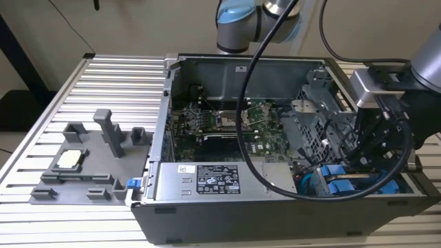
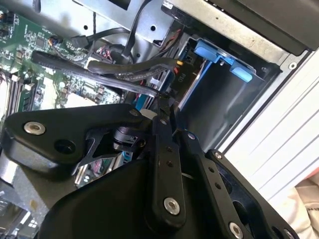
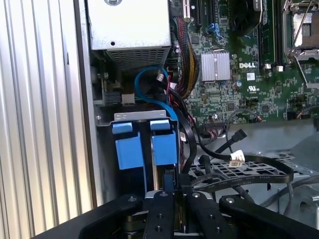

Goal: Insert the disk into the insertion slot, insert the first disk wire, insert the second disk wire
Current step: 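Insert the second disk wire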

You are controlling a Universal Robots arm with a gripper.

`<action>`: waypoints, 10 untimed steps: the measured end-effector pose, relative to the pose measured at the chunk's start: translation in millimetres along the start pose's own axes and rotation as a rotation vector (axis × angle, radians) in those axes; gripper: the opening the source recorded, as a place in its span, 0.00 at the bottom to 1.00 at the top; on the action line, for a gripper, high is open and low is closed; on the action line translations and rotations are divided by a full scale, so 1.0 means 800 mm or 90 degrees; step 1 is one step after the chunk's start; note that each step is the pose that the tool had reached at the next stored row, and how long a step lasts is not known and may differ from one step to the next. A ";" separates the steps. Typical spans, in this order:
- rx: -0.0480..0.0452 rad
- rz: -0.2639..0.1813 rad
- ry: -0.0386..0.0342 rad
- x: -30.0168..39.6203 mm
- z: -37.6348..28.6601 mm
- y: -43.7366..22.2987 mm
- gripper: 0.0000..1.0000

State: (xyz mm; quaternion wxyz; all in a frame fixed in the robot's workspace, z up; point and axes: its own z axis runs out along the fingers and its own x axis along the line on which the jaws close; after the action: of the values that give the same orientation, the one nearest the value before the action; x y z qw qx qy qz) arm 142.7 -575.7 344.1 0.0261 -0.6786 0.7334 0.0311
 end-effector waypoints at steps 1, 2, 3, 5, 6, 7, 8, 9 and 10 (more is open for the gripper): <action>0.0000 0.000 0.0000 0.0000 0.0005 -0.0005 0.16; 0.0000 0.000 0.0000 0.0000 0.0008 -0.0009 0.16; 0.0000 0.000 0.0000 0.0000 0.0011 -0.0011 0.16; 0.0000 0.000 0.0000 0.0000 0.0018 -0.0014 0.16; 0.0000 0.000 -0.0001 0.0000 0.0023 -0.0014 0.16; 0.0000 0.000 0.0000 0.0000 0.0027 -0.0015 0.16; 0.0000 0.000 0.0000 -0.0001 0.0031 -0.0015 0.16; 0.0000 0.000 0.0001 -0.0002 0.0034 -0.0015 0.16; 0.0000 0.000 -0.0001 -0.0003 0.0037 -0.0015 0.16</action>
State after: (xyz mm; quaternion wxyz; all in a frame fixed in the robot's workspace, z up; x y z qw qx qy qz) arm 143.9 -575.2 341.1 0.0262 -0.6786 0.7334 0.0311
